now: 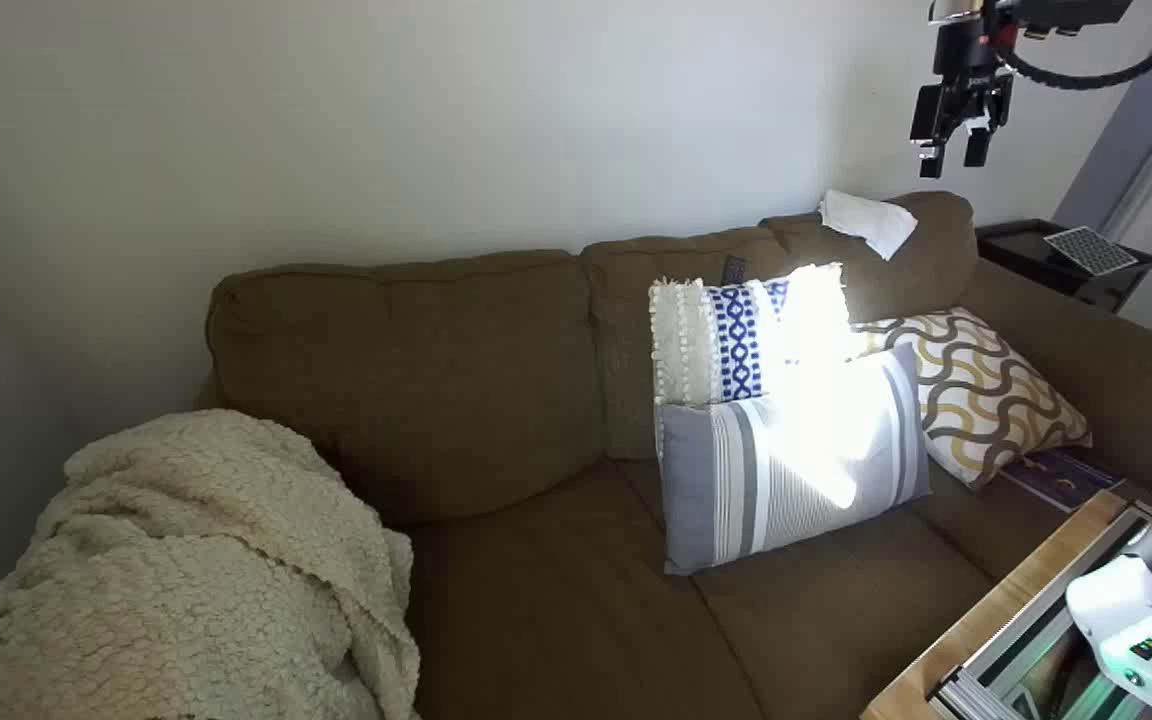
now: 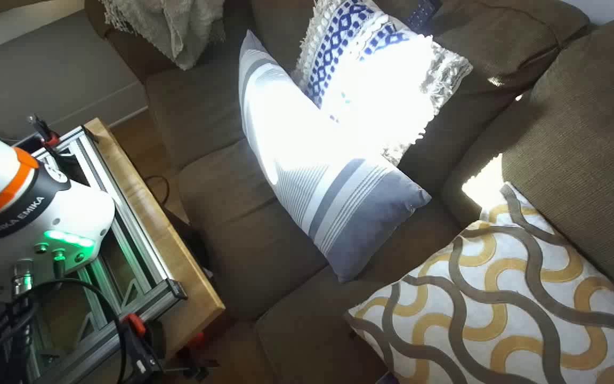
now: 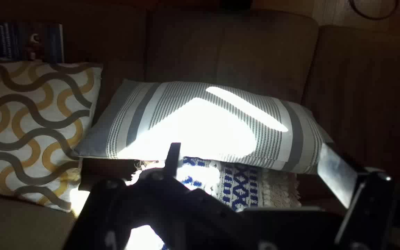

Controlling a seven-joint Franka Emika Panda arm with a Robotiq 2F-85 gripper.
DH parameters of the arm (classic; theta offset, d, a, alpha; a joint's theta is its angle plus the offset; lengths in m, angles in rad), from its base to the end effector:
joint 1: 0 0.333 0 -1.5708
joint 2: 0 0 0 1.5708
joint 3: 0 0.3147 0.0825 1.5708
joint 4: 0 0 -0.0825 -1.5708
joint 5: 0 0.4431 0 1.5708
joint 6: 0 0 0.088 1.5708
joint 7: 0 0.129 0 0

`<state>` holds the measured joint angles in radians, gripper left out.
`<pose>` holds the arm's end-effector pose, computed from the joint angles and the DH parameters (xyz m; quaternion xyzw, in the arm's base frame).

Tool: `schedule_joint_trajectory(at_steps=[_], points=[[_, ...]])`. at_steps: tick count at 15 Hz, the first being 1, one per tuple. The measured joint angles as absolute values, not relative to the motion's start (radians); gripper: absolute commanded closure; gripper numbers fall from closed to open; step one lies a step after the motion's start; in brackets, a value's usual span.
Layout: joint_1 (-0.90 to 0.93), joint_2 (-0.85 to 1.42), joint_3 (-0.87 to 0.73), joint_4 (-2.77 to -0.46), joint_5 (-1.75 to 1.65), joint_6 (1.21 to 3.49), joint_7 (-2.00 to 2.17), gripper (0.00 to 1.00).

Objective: Pick up the remote on top of the blue and white pillow and put it on top of the sofa back support top

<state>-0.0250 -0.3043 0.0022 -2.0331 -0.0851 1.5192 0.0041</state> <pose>0.4939 -0.0225 0.5257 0.9935 -0.0112 -0.1049 0.0418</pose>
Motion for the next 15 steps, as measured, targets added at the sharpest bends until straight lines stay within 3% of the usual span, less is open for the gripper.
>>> schedule_joint_trajectory(at_steps=[8,15], points=[[-0.031,-0.258,-0.012,-2.026,-0.097,1.563,0.013,0.0],[-0.047,-0.082,-0.069,-1.997,0.005,1.942,-0.02,0.0]])
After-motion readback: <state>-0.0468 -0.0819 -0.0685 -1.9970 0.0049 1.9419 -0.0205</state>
